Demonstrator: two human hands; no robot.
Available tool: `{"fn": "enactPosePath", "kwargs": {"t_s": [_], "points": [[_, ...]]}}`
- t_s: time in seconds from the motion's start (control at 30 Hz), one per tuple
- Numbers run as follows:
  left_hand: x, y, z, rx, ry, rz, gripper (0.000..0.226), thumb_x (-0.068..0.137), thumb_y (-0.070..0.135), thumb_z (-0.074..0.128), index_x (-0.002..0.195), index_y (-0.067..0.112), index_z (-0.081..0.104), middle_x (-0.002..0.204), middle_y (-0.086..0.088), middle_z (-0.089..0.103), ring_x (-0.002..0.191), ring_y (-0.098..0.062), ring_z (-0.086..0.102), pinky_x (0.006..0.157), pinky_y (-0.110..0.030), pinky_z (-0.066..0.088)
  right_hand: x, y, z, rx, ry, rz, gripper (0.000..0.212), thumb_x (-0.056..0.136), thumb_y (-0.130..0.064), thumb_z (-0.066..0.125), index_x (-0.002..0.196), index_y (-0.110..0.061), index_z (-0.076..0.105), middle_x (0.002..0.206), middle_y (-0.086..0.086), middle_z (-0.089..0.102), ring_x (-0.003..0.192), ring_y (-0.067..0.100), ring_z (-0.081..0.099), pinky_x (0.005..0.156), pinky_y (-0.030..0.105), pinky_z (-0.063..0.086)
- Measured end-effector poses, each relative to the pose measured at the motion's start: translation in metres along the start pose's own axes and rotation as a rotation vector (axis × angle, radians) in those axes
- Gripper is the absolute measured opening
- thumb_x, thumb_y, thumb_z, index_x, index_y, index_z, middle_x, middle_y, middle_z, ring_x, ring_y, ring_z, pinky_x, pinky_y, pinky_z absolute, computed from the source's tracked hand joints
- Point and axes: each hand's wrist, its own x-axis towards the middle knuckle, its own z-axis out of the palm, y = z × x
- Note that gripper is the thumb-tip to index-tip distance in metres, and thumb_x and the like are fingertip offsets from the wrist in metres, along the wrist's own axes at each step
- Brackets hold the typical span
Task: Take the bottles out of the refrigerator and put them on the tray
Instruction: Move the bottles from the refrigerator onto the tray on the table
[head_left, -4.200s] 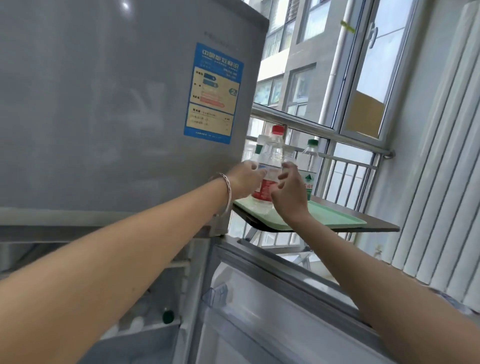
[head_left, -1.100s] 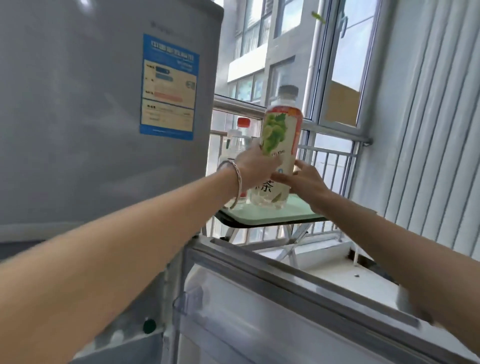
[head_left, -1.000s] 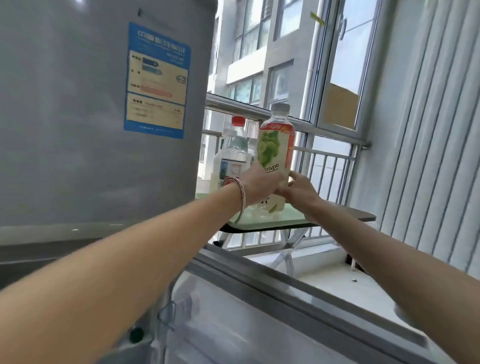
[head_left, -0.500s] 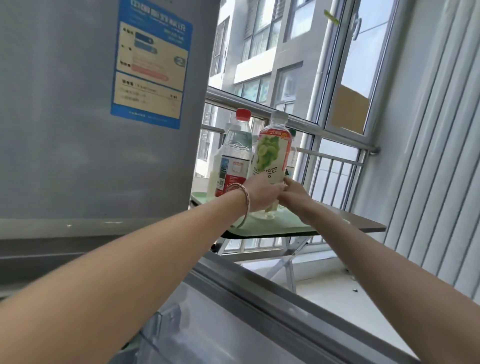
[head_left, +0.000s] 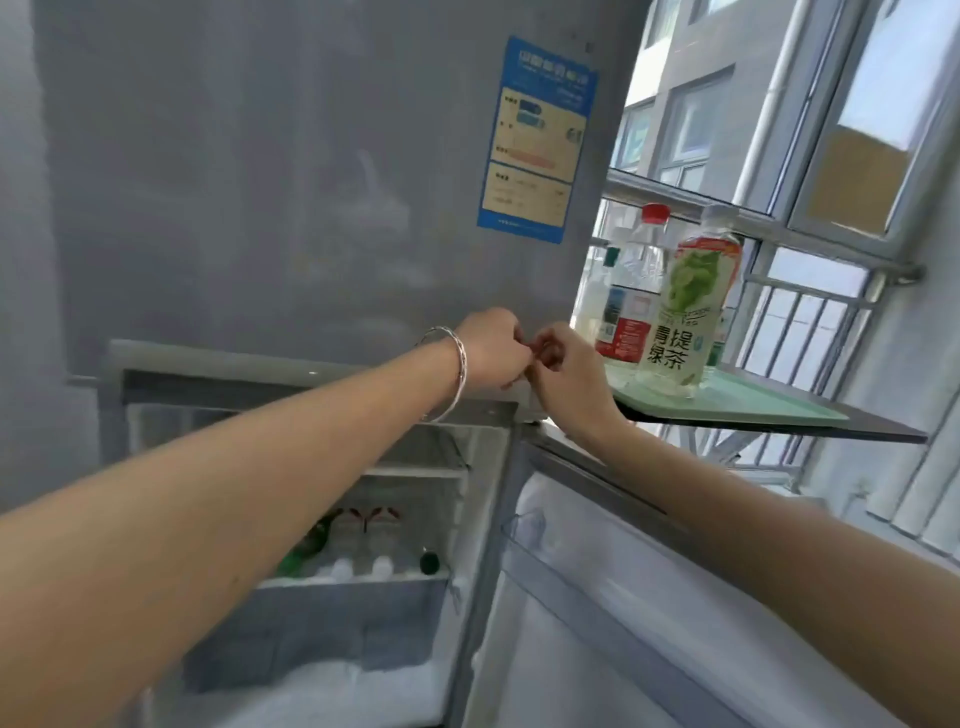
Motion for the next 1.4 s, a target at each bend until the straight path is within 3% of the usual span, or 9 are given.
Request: {"fn": "enactPosePath", "kwargs": {"t_s": [0.17, 0.33, 0.43, 0.53, 0.83, 1.03, 1.17, 1.27, 1.4], "points": [[-0.05, -0.098, -0.038, 0.165, -0.142, -0.156, 0.021, 0.081, 0.015, 0.057, 0.077, 0.002, 0.073, 0.086, -0.018, 0.076, 0.077, -0.028, 0.071, 0.079, -0.037, 0.058, -0.054, -0.03, 0.095, -0.02, -0.255, -0.024, 0.012, 0.079, -0.018, 0.063, 0.074, -0.025, 0.055, 0.062, -0.009, 0.055, 0.065, 0.017, 0.054, 0.063, 0.036, 0.044], [-0.096, -0.194, -0.041, 0.257, -0.176, -0.374, 0.023, 0.083, 0.019, 0.056, 0.076, 0.004, 0.073, 0.079, -0.011, 0.074, 0.077, -0.028, 0.07, 0.072, -0.032, 0.057, -0.1, -0.021, 0.189, -0.132, -0.758, -0.09, 0.006, 0.08, -0.022, 0.058, 0.08, -0.023, 0.052, 0.083, 0.006, 0.066, 0.082, 0.032, 0.064, 0.064, 0.036, 0.047], [-0.115, -0.243, -0.035, 0.305, -0.151, -0.487, 0.024, 0.086, 0.015, 0.051, 0.086, 0.007, 0.074, 0.079, -0.007, 0.068, 0.075, -0.023, 0.063, 0.069, -0.028, 0.053, -0.113, 0.003, 0.256, -0.305, -1.099, -0.099, 0.024, 0.09, -0.02, 0.058, 0.113, -0.013, 0.058, 0.116, 0.014, 0.064, 0.106, 0.033, 0.062, 0.072, 0.03, 0.043], [-0.131, -0.279, -0.022, 0.336, -0.134, -0.596, 0.025, 0.087, 0.013, 0.049, 0.094, 0.006, 0.072, 0.086, -0.009, 0.07, 0.076, -0.022, 0.061, 0.072, -0.027, 0.051, -0.122, 0.037, 0.319, -0.334, -1.245, -0.029, 0.061, 0.09, -0.011, 0.058, 0.146, -0.014, 0.035, 0.144, 0.015, 0.046, 0.126, 0.032, 0.05, 0.098, 0.031, 0.044], [-0.164, -0.338, 0.01, 0.269, -0.075, -0.788, 0.03, 0.086, 0.011, 0.045, 0.1, 0.005, 0.07, 0.101, -0.013, 0.073, 0.093, -0.028, 0.071, 0.077, -0.029, 0.056, -0.136, 0.095, 0.409, -0.412, -1.218, 0.057, 0.062, 0.093, -0.015, 0.049, 0.151, -0.016, 0.027, 0.156, 0.013, 0.029, 0.138, 0.031, 0.036, 0.111, 0.033, 0.035], [-0.178, -0.349, 0.013, 0.25, -0.076, -0.846, 0.028, 0.085, 0.011, 0.049, 0.102, 0.009, 0.071, 0.104, -0.009, 0.073, 0.089, -0.024, 0.07, 0.078, -0.025, 0.054, -0.157, 0.095, 0.4, -0.623, -0.814, -0.24, 0.039, 0.088, 0.001, 0.054, 0.124, -0.014, 0.046, 0.114, 0.012, 0.062, 0.097, 0.027, 0.063, 0.064, 0.031, 0.042], [-0.161, -0.335, 0.006, 0.295, -0.086, -0.785, 0.031, 0.086, 0.013, 0.052, 0.113, 0.008, 0.067, 0.116, -0.011, 0.069, 0.106, -0.026, 0.066, 0.084, -0.026, 0.051, -0.137, 0.068, 0.365, -0.738, -0.698, -0.412, 0.048, 0.048, -0.003, 0.088, 0.089, -0.017, 0.066, 0.068, 0.006, 0.066, 0.052, 0.02, 0.062, 0.04, 0.024, 0.027], [-0.142, -0.311, 0.001, 0.282, -0.071, -0.705, 0.045, 0.085, 0.015, 0.059, 0.128, 0.009, 0.052, 0.125, -0.012, 0.06, 0.111, -0.027, 0.061, 0.075, -0.025, 0.046, -0.118, 0.044, 0.329, -0.674, -0.7, -0.483, 0.039, 0.084, -0.017, 0.065, 0.121, -0.018, 0.051, 0.106, 0.012, 0.066, 0.091, 0.031, 0.067, 0.061, 0.035, 0.046], [-0.125, -0.273, -0.005, 0.294, -0.101, -0.546, 0.074, 0.072, 0.024, 0.073, 0.136, 0.011, 0.038, 0.134, -0.012, 0.05, 0.119, -0.027, 0.055, 0.091, -0.029, 0.048, -0.107, 0.012, 0.254, -0.511, -0.761, -0.44, 0.039, 0.089, -0.031, 0.057, 0.124, -0.023, 0.042, 0.119, 0.01, 0.062, 0.106, 0.035, 0.061, 0.08, 0.042, 0.048]]}}
